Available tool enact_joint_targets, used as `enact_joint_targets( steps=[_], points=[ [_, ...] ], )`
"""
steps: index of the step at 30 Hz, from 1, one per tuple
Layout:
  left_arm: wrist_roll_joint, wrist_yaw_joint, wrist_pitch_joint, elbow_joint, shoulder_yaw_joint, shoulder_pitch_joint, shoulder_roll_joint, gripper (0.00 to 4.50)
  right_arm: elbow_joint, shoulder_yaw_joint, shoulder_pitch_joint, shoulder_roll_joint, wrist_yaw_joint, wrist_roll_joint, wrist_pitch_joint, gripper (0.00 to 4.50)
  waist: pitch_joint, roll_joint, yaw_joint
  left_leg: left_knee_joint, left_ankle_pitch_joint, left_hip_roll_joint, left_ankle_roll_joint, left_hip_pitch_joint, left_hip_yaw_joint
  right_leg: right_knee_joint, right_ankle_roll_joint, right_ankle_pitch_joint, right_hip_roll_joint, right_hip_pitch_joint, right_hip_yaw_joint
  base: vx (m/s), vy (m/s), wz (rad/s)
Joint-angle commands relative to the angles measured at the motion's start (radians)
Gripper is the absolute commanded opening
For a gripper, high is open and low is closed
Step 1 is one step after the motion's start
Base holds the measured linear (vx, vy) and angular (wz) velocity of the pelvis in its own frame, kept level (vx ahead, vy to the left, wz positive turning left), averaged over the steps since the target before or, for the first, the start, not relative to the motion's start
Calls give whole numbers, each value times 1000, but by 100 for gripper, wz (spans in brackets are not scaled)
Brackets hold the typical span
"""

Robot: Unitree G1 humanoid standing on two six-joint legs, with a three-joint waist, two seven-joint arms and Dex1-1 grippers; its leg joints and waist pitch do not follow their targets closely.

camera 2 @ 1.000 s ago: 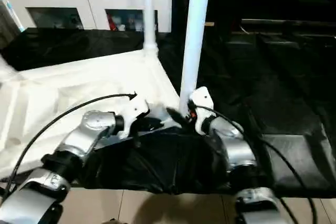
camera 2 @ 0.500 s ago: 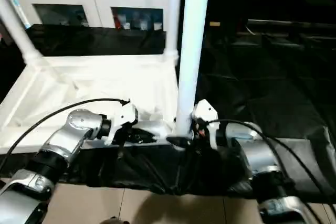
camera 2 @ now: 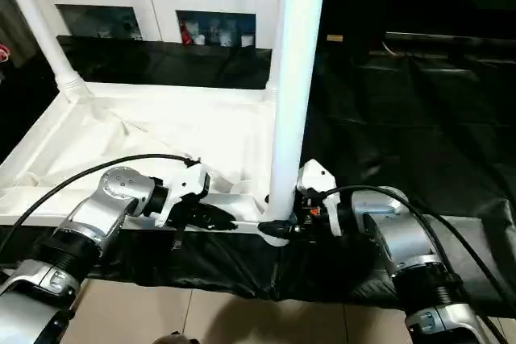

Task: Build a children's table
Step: Rotate leg to tighten

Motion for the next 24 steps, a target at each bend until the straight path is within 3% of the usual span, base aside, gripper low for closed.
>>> enact_joint_targets(
  steps=[1,9,13,14,17,20,24],
  points=[
    [-22,50,-10,-29,8,-33,-31,0,-35,118,33,35,91,7,20,263,-57,-20,0,-55,-206,46,67,1,-8,-60,-195,-261,-69,44,51,0,0,0],
    [-14,146,22,-19,33,-31,-60,0,26,71,24,118,-68,-14,-13,236,-54,-16,-1,-59,-241,45,48,2,-10,-67,-176,-326,-70,41,50,0,0,0],
    [0,216,39,-6,39,-41,-91,0,98,10,0,192,-245,-28,-14,231,-49,-17,-20,-67,-307,43,17,5,-17,-81,-142,-444,-73,39,46,0,0,0],
    [6,236,44,-4,39,-44,-100,0,113,2,-3,208,-284,-36,-19,231,-49,-21,-24,-67,-307,42,16,4,-18,-81,-133,-456,-74,39,47,0,0,0],
    [31,314,66,2,40,-52,-129,0,154,-19,-10,258,-403,-63,-39,220,-50,-19,-31,-68,-308,44,7,8,-17,-84,-136,-438,-74,33,50,0,0,0],
    [45,401,94,11,49,-62,-161,0,203,-50,-31,307,-526,-83,-40,212,-53,-18,-35,-67,-284,43,14,6,-16,-73,-157,-357,-69,37,51,0,0,0],
    [54,502,117,18,63,-73,-205,0,260,-76,-56,352,-633,-98,-57,212,-53,-18,-43,-65,-290,39,10,7,-15,-75,-163,-351,-68,39,50,0,0,0]
  ],
)
